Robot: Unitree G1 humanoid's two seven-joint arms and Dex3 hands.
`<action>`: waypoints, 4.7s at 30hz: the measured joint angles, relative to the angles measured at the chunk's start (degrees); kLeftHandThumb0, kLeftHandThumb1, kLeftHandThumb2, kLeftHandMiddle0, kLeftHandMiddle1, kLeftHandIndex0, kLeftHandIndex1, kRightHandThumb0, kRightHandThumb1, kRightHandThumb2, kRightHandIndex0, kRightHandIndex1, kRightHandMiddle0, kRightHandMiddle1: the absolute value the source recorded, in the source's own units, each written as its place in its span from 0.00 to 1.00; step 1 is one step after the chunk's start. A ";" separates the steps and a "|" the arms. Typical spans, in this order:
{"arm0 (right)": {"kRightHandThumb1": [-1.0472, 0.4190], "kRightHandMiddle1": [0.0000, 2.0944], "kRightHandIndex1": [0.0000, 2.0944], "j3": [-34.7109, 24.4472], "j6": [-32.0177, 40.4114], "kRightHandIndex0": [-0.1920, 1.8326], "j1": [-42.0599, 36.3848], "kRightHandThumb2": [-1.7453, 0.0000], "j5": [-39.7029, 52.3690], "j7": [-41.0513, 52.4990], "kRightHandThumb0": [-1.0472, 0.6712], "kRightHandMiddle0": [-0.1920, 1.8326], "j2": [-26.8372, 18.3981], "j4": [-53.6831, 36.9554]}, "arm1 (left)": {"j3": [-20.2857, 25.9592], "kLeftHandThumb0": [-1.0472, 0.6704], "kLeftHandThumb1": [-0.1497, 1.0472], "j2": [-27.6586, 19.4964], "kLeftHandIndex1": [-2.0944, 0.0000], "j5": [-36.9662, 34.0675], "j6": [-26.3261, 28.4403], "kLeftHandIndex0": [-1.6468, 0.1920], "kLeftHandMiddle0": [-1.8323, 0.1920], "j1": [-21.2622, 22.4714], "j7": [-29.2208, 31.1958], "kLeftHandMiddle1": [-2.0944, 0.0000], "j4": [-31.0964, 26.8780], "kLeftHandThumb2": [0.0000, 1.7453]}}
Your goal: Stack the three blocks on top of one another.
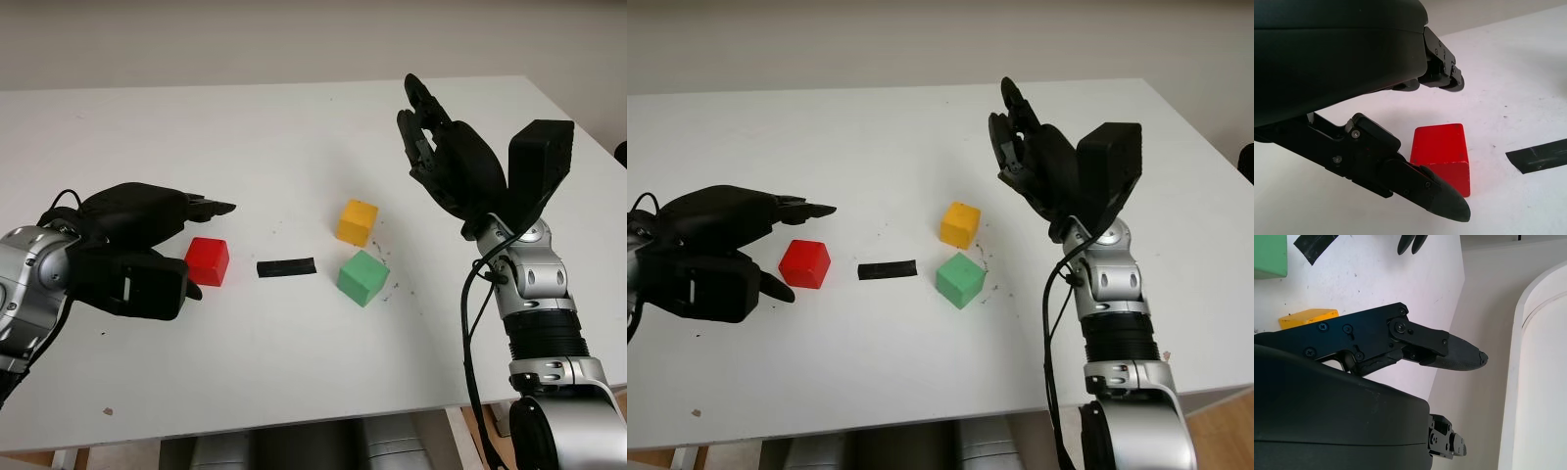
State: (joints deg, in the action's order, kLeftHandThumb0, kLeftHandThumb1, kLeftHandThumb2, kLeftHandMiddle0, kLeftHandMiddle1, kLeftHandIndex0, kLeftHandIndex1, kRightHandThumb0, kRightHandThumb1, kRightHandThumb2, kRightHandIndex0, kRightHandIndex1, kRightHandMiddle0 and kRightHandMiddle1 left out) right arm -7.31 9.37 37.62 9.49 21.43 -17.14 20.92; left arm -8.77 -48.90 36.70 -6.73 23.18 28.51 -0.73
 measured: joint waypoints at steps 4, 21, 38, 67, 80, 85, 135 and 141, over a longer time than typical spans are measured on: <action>0.00 0.03 0.03 0.00 0.00 0.01 0.00 0.62 0.01 0.00 0.27 0.01 0.00 0.00 | -0.31 0.18 0.86 0.35 0.89 2.84 -1.78 0.64 0.79 -0.34 -3.99 0.95 1.27 0.04; 0.00 0.03 0.03 0.04 0.04 0.02 0.00 0.62 0.15 -0.12 0.27 0.02 0.05 0.00 | -1.36 0.20 0.88 0.60 0.47 9.50 -0.26 0.80 0.76 -0.51 -6.39 0.97 1.97 0.03; 0.00 0.02 0.03 0.28 0.47 0.02 -0.01 0.63 0.15 -0.26 0.27 0.02 0.05 -0.01 | -2.69 0.15 0.91 0.85 0.28 11.57 2.62 0.83 0.73 -0.51 -1.49 0.97 0.78 0.03; 0.00 0.01 0.01 0.90 0.97 0.00 -0.01 0.62 -0.09 1.36 0.27 0.00 0.02 -0.01 | 1.93 0.38 0.97 7.29 0.24 -10.77 4.05 0.73 0.77 4.64 1.36 0.73 -1.47 0.03; 0.00 0.02 0.02 0.97 -0.59 0.00 -0.04 0.63 -0.23 1.33 0.27 0.00 0.10 0.48 | -4.61 0.38 0.97 12.83 0.24 -7.30 8.20 0.70 0.68 12.67 5.94 0.94 1.18 0.03; 0.00 0.02 0.02 0.98 -0.59 0.00 -0.14 0.64 -0.24 0.86 0.27 0.00 0.20 0.38 | -5.78 0.38 0.96 15.34 0.23 -6.56 8.29 0.70 0.69 13.16 4.98 0.95 2.33 0.03; 0.00 0.02 0.02 1.01 -0.39 0.00 -1.17 0.64 -0.18 -0.25 0.27 0.00 0.42 -0.62 | -11.28 0.29 0.98 16.15 0.92 5.56 1.70 0.77 0.80 11.40 -0.32 0.98 6.88 0.03; 0.00 0.02 0.02 0.99 -0.43 0.00 -1.17 0.64 -0.14 0.45 0.27 0.00 0.42 -0.62 | -11.28 0.28 0.98 16.15 0.96 5.15 1.75 0.83 0.86 11.40 0.16 1.00 6.88 0.03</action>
State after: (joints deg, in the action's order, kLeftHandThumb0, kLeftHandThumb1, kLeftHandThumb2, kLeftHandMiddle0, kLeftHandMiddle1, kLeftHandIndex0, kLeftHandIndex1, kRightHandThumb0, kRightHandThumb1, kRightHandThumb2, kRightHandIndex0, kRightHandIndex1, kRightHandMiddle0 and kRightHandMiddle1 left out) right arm -6.32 8.94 36.45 9.34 21.88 -16.72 20.30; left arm -20.05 -32.75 41.85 -4.98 34.58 28.67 6.15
